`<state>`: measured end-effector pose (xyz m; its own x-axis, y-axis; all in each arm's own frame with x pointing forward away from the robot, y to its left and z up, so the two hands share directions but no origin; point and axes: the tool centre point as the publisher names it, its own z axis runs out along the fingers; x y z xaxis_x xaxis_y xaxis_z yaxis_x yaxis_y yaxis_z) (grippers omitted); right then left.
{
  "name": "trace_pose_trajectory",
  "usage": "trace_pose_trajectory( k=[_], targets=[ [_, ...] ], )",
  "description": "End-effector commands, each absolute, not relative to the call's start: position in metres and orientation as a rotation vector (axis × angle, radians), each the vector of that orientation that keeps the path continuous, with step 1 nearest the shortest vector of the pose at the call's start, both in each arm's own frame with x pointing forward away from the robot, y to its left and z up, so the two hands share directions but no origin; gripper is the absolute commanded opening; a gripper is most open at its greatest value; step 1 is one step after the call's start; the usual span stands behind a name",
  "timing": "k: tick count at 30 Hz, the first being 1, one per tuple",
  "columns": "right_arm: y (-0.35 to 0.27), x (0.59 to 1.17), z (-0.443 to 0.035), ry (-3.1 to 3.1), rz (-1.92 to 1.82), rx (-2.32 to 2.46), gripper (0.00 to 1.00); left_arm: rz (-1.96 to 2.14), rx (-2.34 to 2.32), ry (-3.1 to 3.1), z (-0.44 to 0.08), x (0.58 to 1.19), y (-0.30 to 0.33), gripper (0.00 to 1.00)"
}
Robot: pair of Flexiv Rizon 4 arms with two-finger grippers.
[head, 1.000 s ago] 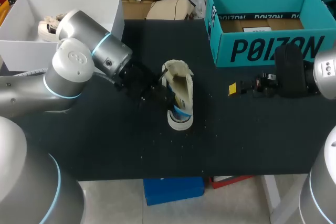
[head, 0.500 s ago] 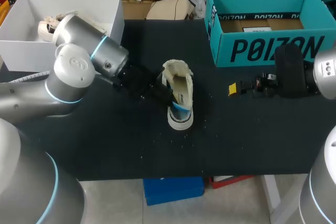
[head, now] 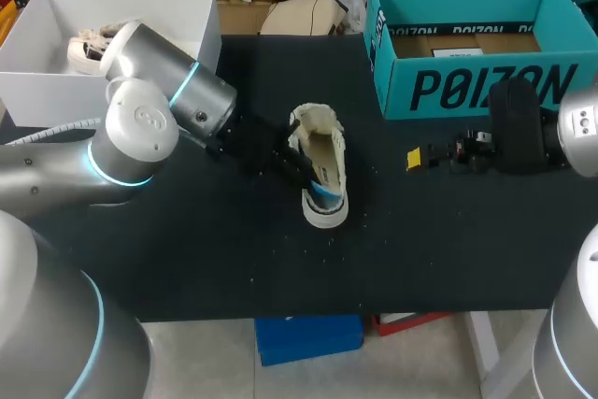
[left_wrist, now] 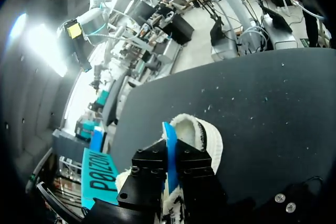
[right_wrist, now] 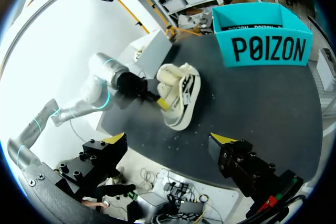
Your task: Take the shoe out of the shoebox, open the shoe tongue, remove and reinsert the insole, then place the shoe into the shoebox
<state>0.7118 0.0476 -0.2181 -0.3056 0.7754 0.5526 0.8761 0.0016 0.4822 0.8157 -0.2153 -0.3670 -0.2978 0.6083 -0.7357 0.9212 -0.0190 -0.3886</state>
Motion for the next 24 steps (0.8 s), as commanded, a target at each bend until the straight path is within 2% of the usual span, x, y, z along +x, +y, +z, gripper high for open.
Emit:
trace_pose_trajectory(
  k=[1,5,7,9,10,11,12,13,14,15,18,21,24],
  targets=[
    [0.048,0.711,-0.219,-2.128,-1.197,-1.769,1.00,-1.229,1.645,1.931,-0.370,0.813,-0.220,0.11],
    [0.048,0.711,-0.219,-2.128,-1.197,-1.769,1.00,-1.201,1.744,1.966,-0.379,0.804,-0.221,0.09],
    [0.048,0.711,-0.219,-2.128,-1.197,-1.769,1.00,-1.187,1.776,1.982,-0.382,0.801,-0.221,0.13],
    [0.048,0.711,-0.219,-2.128,-1.197,-1.769,1.00,-1.155,1.817,2.000,-0.385,0.800,-0.221,0.33],
    [0.048,0.711,-0.219,-2.128,-1.197,-1.769,1.00,-1.150,1.822,2.003,-0.385,0.800,-0.221,0.40],
    [0.048,0.711,-0.219,-2.128,-1.197,-1.769,1.00,-1.151,1.824,2.004,-0.385,0.799,-0.220,0.44],
    [0.048,0.711,-0.219,-2.128,-1.197,-1.769,1.00,-1.148,1.833,2.010,-0.382,0.798,-0.218,0.56],
    [0.048,0.711,-0.219,-2.128,-1.197,-1.769,1.00,-1.139,1.838,2.011,-0.380,0.798,-0.216,0.79],
    [0.048,0.711,-0.219,-2.128,-1.197,-1.769,1.00,-1.121,1.850,2.011,-0.376,0.798,-0.214,0.93],
    [0.048,0.711,-0.219,-2.128,-1.197,-1.769,1.00,-1.112,1.859,2.009,-0.371,0.798,-0.211,0.95],
    [0.048,0.711,-0.219,-2.128,-1.197,-1.769,1.00,-1.122,1.840,1.976,-0.352,0.797,-0.206,0.94],
    [0.048,0.711,-0.219,-2.128,-1.197,-1.769,1.00,-1.135,1.829,1.964,-0.346,0.795,-0.207,0.64],
    [0.048,0.711,-0.219,-2.128,-1.197,-1.769,1.00,-1.125,1.843,1.970,-0.352,0.793,-0.210,0.51]
  ],
)
